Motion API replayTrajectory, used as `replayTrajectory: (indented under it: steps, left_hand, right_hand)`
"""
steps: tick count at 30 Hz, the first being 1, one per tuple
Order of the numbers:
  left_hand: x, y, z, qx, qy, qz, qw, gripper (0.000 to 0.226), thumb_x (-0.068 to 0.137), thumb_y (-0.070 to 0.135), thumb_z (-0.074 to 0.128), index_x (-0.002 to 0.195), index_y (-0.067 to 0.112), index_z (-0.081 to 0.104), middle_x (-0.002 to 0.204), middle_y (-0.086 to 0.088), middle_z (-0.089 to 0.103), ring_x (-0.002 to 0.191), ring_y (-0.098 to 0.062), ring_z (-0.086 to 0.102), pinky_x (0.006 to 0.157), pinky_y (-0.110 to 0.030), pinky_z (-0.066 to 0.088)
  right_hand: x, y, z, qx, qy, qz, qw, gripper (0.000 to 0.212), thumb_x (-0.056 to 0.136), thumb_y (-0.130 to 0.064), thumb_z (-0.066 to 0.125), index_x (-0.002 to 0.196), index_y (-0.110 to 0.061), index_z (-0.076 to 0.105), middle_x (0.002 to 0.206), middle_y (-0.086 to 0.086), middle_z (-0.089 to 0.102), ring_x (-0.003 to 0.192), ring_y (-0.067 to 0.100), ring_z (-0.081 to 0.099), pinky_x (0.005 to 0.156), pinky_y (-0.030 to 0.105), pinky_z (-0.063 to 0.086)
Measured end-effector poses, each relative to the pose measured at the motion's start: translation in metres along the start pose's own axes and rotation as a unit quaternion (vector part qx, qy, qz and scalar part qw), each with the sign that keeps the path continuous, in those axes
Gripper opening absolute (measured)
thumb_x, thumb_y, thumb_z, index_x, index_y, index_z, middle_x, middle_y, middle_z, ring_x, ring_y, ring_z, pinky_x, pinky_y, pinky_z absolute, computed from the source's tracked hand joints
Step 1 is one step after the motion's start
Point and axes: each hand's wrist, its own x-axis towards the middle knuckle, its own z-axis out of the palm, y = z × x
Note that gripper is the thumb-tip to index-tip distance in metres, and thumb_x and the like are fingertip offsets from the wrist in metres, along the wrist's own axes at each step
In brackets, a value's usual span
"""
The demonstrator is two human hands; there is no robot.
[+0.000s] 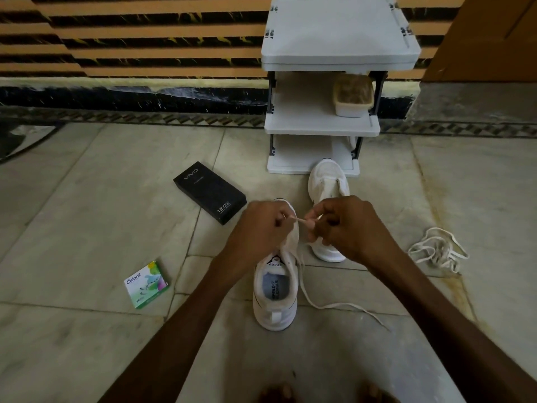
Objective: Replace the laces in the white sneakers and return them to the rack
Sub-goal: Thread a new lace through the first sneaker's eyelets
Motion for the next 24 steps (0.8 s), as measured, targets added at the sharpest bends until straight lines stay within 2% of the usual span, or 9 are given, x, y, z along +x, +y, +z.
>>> replayTrajectory:
  steps: [2,5,8,11,15,17,19,21,24]
  left_hand:
    - [0.004,0.005,-0.014,-0.013,0.057,0.002,0.998,0.008,0.089,0.017,0.063,0.088,0.02,0.07,0.068,0.012,0.061,0.059,0.002,0.057,0.056,-0.008,0.045]
    - [0.007,0.006,-0.024,-0.03,0.103,0.0,0.994,0.01,0.085,0.014,0.064,0.082,0.02,0.072,0.06,0.013,0.059,0.054,0.001,0.055,0.054,-0.008,0.04]
    - [0.005,0.005,-0.023,-0.032,0.108,-0.014,0.994,0.009,0.085,0.015,0.064,0.083,0.019,0.072,0.059,0.014,0.058,0.052,0.001,0.055,0.054,-0.007,0.04]
    - [0.004,0.004,-0.019,-0.045,0.111,-0.023,0.992,0.008,0.086,0.016,0.064,0.082,0.021,0.068,0.062,0.014,0.06,0.056,0.003,0.057,0.054,-0.005,0.04]
    - [0.004,0.004,-0.019,-0.071,0.109,-0.036,0.991,0.01,0.088,0.015,0.063,0.083,0.023,0.065,0.069,0.006,0.066,0.063,-0.007,0.064,0.059,-0.014,0.049]
    - [0.004,0.002,-0.018,-0.09,0.101,-0.04,0.99,0.009,0.088,0.014,0.062,0.087,0.021,0.066,0.072,0.004,0.066,0.065,-0.009,0.066,0.062,-0.022,0.056]
    - [0.004,-0.002,-0.016,-0.105,0.086,-0.04,0.99,0.013,0.091,0.014,0.06,0.1,0.021,0.066,0.079,0.002,0.067,0.069,-0.01,0.067,0.064,-0.029,0.059]
    - [0.002,-0.006,-0.013,-0.106,0.058,-0.051,0.991,0.022,0.094,0.016,0.057,0.115,0.023,0.059,0.088,0.003,0.068,0.074,-0.008,0.068,0.067,-0.029,0.059]
    - [-0.005,-0.01,-0.005,-0.171,-0.032,-0.103,0.979,0.021,0.099,0.024,0.05,0.119,0.028,0.057,0.093,0.005,0.071,0.078,-0.006,0.069,0.075,-0.032,0.059]
  right_hand:
    - [-0.002,0.012,0.004,-0.063,0.004,0.009,0.998,0.011,0.087,-0.022,0.07,0.077,-0.02,0.073,0.065,-0.009,0.071,0.056,-0.001,0.064,0.065,0.022,0.054]
    - [-0.002,0.033,0.018,-0.143,-0.035,0.008,0.989,0.015,0.085,-0.021,0.069,0.072,-0.021,0.075,0.066,-0.002,0.071,0.06,0.013,0.067,0.066,0.032,0.057]
    - [-0.001,0.05,0.036,-0.247,-0.105,-0.01,0.963,0.012,0.086,-0.015,0.064,0.082,-0.015,0.076,0.077,0.004,0.072,0.072,0.017,0.069,0.072,0.033,0.057]
    - [-0.001,0.062,0.051,-0.319,-0.157,-0.012,0.935,0.018,0.09,-0.02,0.061,0.098,-0.008,0.072,0.095,0.01,0.072,0.086,0.023,0.068,0.079,0.032,0.055]
    - [0.001,0.067,0.054,-0.352,-0.194,0.004,0.916,0.022,0.092,-0.022,0.06,0.105,-0.006,0.067,0.104,0.011,0.069,0.095,0.024,0.067,0.077,0.026,0.05]
    - [0.004,0.065,0.05,-0.253,-0.189,0.02,0.949,0.016,0.089,-0.014,0.064,0.096,-0.002,0.071,0.093,0.013,0.072,0.084,0.024,0.07,0.078,0.03,0.057]
    - [0.006,0.056,0.043,-0.038,-0.133,0.054,0.989,0.012,0.089,-0.004,0.062,0.087,0.002,0.072,0.079,0.014,0.073,0.073,0.025,0.072,0.071,0.034,0.06]
    - [0.006,0.046,0.036,0.192,-0.071,0.107,0.973,0.014,0.094,-0.002,0.058,0.089,0.003,0.069,0.073,0.014,0.073,0.067,0.023,0.071,0.062,0.028,0.06]
    - [0.009,0.032,0.029,0.307,-0.02,0.106,0.946,0.014,0.095,-0.002,0.056,0.094,0.005,0.068,0.072,0.017,0.07,0.058,0.015,0.067,0.056,0.02,0.055]
